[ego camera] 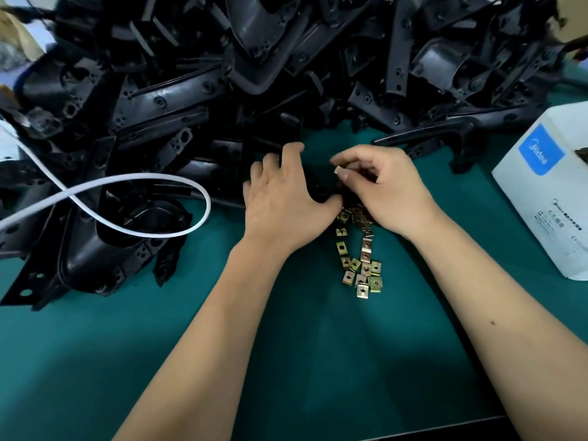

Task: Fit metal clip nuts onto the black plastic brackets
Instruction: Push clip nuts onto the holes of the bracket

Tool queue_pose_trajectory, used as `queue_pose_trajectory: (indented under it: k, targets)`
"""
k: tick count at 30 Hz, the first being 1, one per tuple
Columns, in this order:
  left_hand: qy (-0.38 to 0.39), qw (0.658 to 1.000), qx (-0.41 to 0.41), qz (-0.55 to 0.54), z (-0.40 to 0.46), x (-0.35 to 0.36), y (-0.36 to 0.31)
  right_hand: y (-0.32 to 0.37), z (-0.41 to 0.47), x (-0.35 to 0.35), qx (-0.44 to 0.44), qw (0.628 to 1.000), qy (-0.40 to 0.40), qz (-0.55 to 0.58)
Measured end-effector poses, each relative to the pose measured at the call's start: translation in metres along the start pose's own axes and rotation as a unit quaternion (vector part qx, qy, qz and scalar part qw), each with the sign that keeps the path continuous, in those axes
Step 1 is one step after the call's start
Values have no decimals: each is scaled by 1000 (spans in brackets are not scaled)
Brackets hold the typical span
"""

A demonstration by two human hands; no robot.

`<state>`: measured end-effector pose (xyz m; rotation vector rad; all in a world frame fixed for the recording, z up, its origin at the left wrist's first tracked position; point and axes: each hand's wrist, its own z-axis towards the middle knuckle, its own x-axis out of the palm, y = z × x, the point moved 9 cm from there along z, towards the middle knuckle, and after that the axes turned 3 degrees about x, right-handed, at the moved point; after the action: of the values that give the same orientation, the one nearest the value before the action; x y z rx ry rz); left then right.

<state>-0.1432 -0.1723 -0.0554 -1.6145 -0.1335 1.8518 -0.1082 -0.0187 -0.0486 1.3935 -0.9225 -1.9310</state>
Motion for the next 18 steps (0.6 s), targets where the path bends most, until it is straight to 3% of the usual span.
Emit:
queue_pose_trajectory:
  k: [4,8,18]
  targets:
    - [-23,994,62,-83,-13,-9,1,1,-1,3,9,999,32,28]
    - [-46,986,72,-140,-12,-17,2,4,-3,3,1,997,39,70]
    - [-65,979,102,-164,-6,-21,-2,1,-1,4,26,975,28,218]
